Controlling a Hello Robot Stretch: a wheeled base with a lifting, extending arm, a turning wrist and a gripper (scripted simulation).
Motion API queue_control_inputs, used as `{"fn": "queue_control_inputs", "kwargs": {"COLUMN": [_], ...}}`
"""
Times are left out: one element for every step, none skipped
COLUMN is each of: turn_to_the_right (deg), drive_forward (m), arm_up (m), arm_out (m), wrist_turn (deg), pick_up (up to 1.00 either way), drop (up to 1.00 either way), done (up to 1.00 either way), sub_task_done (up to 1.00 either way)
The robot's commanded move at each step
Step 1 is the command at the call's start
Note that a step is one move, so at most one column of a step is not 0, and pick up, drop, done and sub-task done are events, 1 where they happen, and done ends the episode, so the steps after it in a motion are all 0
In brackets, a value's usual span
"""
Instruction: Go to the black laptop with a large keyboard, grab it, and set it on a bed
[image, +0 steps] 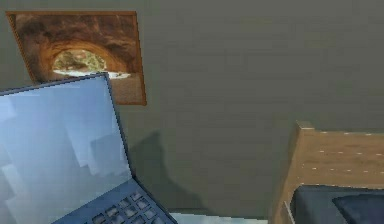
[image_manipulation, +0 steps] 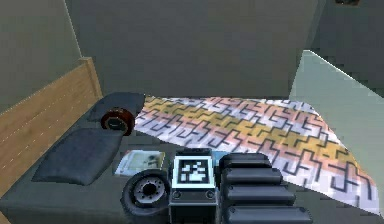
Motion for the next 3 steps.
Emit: {"fn": "queue_control_inputs", "kwargs": {"turn_to_the_right": [0.0,0.0,0.0], "drive_forward": [0.0,0.0,0.0], "arm_up": [0.0,0.0,0.0], "arm_out": [0.48,0.0,0.0], "wrist_turn": [0.0,45.0,45.0], "pick_up": [0.0,0.0,0.0], "drop": [0.0,0.0,0.0], "done": [0.0,0.0,0.0], "sub_task_done": [0.0,0.0,0.0]}}
